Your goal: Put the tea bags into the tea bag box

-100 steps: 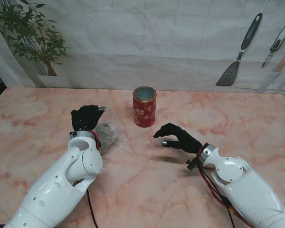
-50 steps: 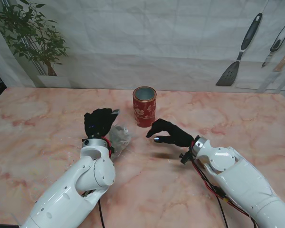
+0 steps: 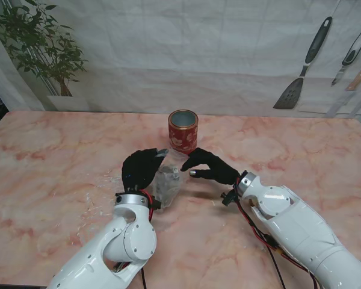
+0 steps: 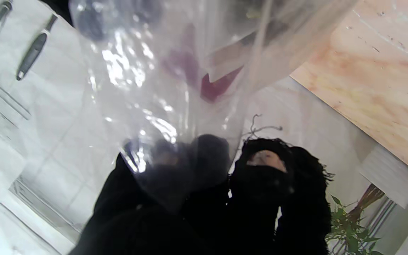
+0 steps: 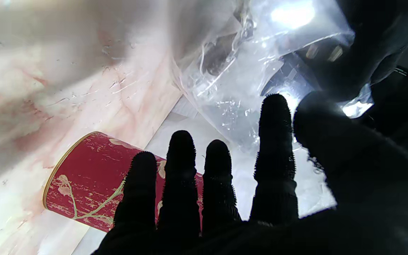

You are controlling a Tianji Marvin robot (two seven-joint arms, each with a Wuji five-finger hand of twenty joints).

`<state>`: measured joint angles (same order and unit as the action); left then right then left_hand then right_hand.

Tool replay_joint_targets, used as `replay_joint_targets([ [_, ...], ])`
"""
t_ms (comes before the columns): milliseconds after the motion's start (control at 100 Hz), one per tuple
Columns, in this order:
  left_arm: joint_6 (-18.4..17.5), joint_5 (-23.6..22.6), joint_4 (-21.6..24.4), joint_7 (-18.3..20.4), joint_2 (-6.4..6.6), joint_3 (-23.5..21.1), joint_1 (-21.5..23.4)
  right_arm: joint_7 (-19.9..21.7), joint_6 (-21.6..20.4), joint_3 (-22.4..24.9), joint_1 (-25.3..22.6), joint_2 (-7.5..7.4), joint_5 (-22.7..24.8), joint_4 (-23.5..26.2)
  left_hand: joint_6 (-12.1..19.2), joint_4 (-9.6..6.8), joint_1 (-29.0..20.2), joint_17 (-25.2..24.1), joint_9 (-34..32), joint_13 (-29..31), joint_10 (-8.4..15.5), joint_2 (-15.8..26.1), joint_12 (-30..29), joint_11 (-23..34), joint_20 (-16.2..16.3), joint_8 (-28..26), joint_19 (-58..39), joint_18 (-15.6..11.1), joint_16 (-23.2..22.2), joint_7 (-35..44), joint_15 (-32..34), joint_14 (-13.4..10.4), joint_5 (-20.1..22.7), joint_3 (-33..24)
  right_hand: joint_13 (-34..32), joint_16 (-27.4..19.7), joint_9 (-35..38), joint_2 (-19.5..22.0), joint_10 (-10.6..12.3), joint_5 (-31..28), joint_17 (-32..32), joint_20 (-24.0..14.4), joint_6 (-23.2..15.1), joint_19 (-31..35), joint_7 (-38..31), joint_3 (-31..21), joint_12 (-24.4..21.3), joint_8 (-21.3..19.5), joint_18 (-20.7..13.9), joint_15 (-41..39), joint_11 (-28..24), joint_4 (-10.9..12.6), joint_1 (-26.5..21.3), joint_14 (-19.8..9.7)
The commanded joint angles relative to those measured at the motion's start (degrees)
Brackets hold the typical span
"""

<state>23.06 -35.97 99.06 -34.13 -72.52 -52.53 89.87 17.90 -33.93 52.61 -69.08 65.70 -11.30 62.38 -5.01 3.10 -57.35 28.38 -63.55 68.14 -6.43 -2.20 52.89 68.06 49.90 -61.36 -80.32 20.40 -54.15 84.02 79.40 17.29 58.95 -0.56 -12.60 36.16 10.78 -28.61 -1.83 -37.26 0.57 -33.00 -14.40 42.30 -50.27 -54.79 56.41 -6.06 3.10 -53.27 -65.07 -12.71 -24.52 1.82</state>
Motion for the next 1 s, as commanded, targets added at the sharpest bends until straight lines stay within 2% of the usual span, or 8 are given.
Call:
replay_joint_targets([
  [0,-0.8,-0.7,0.6,0.8,0.01,0.9,0.6,-0.1,1.0,0.1,-0.2,0.52,0.7,0.1,-1.1,-1.91,-2.6,1.3,-1.9,1.3,7.0,0.3,-1.3,2.1,0.1,-0.7,-7.3,-2.7,0.8,5.7,3.2,0.4,3.0,-6.3,-0.5,1.1,1.3,-1.8,1.7,-2.4,0.0,-0.9,-2.7,2.1,-1.3,1.0,1.0,1.2,0.0,-2.3,-1.7,-3.0,-0.6,0.1],
  [200,-4.4,0.4,-0.4,-1.5,-0.65,2.5,0.5,1.5,3.4,-0.2,0.3,1.16,-2.2,-0.6,-0.9,-1.80,-2.7,2.0,-1.4,2.0,7.0,0.8,-1.4,1.8,-0.7,-0.7,-8.0,-3.1,1.3,5.1,2.8,-0.5,2.5,-6.1,-1.6,2.6,4.4,-2.6,0.9,-5.8,-0.1,-1.7,-1.2,5.0,-4.4,1.1,2.0,3.1,0.9,-5.4,-3.0,-3.4,-0.5,1.4],
  [580,-6.2,0.5,-2.7,-5.5,-1.97,4.9,-1.3,2.5,13.1,0.7,-0.6,0.35,1.3,4.2,-0.7,-1.69,-3.0,1.8,-0.7,1.6,6.9,1.5,-1.5,1.2,-1.6,-0.8,-8.1,-3.2,1.7,4.3,2.4,-0.8,2.0,-5.3,-6.0,3.8,10.6,-5.6,-0.9,-13.3,-1.9,-2.2,4.5,10.7,-4.5,0.7,3.1,4.2,3.7,-8.5,-4.1,-3.5,2.6,3.7],
  [680,-7.4,0.8,-3.1,-5.9,-2.11,5.3,-1.3,2.1,14.7,0.8,-0.6,0.31,2.2,5.0,-0.7,-1.67,-3.1,1.8,-0.7,1.6,6.9,1.5,-1.6,1.2,-1.8,-0.9,-8.1,-3.2,1.8,4.3,2.4,-0.9,1.9,-5.2,-6.4,4.1,10.9,-6.7,-1.4,-14.8,-1.9,-1.3,6.8,12.0,0.1,0.5,3.4,-0.3,4.4,-8.6,-3.9,-0.1,5.1,4.1],
  [700,-7.5,0.8,-3.2,-6.1,-2.15,5.4,-1.3,2.1,15.0,0.7,-0.6,0.29,2.5,5.2,-0.7,-1.66,-3.1,1.8,-0.7,1.6,6.9,1.5,-1.6,1.2,-1.8,-0.9,-8.1,-3.1,1.8,4.3,2.4,-0.9,1.9,-5.1,-6.5,4.2,10.9,-7.1,-1.6,-15.0,-2.0,-1.2,7.3,12.4,2.1,0.1,3.5,-4.6,4.6,-8.7,-3.9,2.0,5.7,4.2],
  [720,-7.6,0.8,-3.3,-6.3,-2.18,5.4,-1.3,1.9,15.4,0.7,-0.6,0.28,2.8,5.4,-0.7,-1.66,-3.1,1.8,-0.7,1.6,6.9,1.6,-1.6,1.2,-1.8,-0.9,-8.1,-3.1,1.8,4.3,2.4,-0.9,1.9,-5.1,-6.6,4.2,11.0,-7.3,-1.7,-15.0,-2.1,-1.2,7.7,12.6,2.6,0.0,3.6,-5.9,5.0,-8.7,-3.9,2.7,6.2,4.3],
  [830,-8.3,0.6,-3.4,-6.4,-2.13,5.6,-1.3,0.7,17.8,0.5,-0.8,0.19,5.2,6.7,-0.7,-1.64,-3.2,1.8,-0.6,1.6,7.0,1.7,-1.6,1.1,-2.0,-1.0,-8.2,-3.1,1.8,4.2,2.3,-1.0,1.9,-4.9,-6.6,4.3,10.6,-10.0,-2.8,-13.3,-2.4,-1.1,11.2,13.2,4.1,-0.4,3.7,-7.3,5.9,-8.6,-3.6,2.2,8.2,4.8],
  [990,-8.7,0.7,-3.9,-7.1,-2.35,5.8,-1.5,1.0,20.7,0.2,-0.7,-0.01,6.1,8.2,-0.6,-1.61,-3.5,1.6,-0.5,1.5,6.9,1.8,-1.7,1.1,-2.2,-1.0,-8.1,-3.1,1.9,4.1,2.1,-1.0,1.8,-4.7,-6.2,4.7,9.3,-17.2,-4.2,-10.7,-2.7,-0.8,14.4,14.4,5.6,-6.3,4.3,-8.5,7.2,-8.6,-3.3,1.2,10.8,5.6],
])
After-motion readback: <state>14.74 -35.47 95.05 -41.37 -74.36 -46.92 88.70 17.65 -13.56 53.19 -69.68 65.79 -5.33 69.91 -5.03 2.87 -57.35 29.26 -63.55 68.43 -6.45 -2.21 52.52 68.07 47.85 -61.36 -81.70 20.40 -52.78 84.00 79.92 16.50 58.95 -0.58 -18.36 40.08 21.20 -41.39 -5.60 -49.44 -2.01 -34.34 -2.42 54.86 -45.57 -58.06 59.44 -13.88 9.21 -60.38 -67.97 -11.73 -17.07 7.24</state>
